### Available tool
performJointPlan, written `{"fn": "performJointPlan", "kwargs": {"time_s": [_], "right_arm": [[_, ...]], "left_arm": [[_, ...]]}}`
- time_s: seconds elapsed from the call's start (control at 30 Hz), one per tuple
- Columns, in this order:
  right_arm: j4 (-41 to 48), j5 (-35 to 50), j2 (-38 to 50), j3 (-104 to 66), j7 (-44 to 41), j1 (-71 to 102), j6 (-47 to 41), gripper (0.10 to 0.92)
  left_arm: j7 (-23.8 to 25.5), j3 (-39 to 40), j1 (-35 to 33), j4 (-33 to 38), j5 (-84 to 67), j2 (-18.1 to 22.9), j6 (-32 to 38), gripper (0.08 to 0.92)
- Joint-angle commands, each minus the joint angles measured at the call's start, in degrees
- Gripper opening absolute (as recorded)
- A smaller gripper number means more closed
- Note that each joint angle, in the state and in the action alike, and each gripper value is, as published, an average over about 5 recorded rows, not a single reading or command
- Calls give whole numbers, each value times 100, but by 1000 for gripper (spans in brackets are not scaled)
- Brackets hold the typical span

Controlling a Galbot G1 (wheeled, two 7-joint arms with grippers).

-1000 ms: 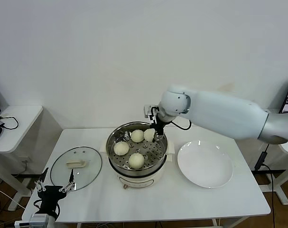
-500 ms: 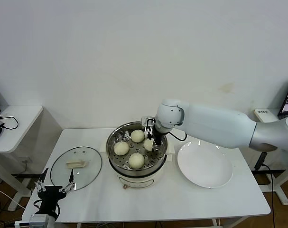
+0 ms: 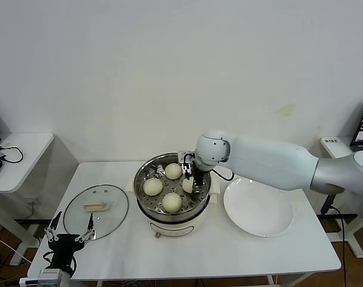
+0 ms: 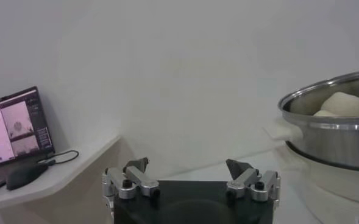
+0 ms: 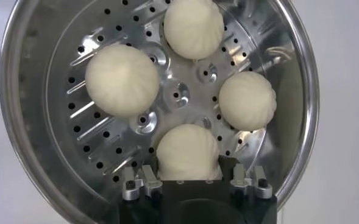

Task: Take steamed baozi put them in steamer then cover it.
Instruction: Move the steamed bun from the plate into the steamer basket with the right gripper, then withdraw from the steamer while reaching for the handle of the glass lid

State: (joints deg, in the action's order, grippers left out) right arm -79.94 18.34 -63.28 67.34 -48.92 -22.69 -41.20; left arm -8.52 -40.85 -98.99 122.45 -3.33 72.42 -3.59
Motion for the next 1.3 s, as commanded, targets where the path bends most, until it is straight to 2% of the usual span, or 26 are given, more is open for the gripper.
{"fn": "performJointPlan", "kwargs": {"time_s": [0.03, 0.17, 0.43, 0.53, 0.73, 0.87, 1.0, 1.13, 1.3], "right_arm": [[-102, -16, 58, -57, -29, -46, -37, 749], [-288, 23, 237, -122, -113, -232, -40, 814], [-1031, 191, 1007, -511, 27, -467, -21, 823], [-1492, 456, 1401, -753, 619, -335, -28, 823], [-2448, 1212, 2501, -1405, 2507, 449, 112, 823], [-2888, 1345, 3284, -2676, 3807, 2016, 835, 823], [-3074, 1249, 3505, -4828, 4714, 4315, 1831, 823], [-3046, 822, 3089, -7001, 4974, 6575, 2761, 823], [-2792, 312, 1908, -9039, 4766, 8410, 4010, 823]], "left_arm": [[-1, -5, -8, 16, 4, 1, 1, 823], [-2, -10, -17, 31, 3, -1, 1, 823], [-1, 9, 2, 42, 6, -12, 0, 823], [-1, 8, 2, 36, 7, -28, 1, 823], [0, 4, 30, -9, 8, -49, 2, 823], [-2, 25, 70, -57, 12, -43, 6, 823], [-14, 90, 120, -129, 49, -26, 14, 823], [-31, 150, 168, -217, 128, -24, 19, 823], [-69, 178, 275, -402, 379, -52, 25, 823]]}}
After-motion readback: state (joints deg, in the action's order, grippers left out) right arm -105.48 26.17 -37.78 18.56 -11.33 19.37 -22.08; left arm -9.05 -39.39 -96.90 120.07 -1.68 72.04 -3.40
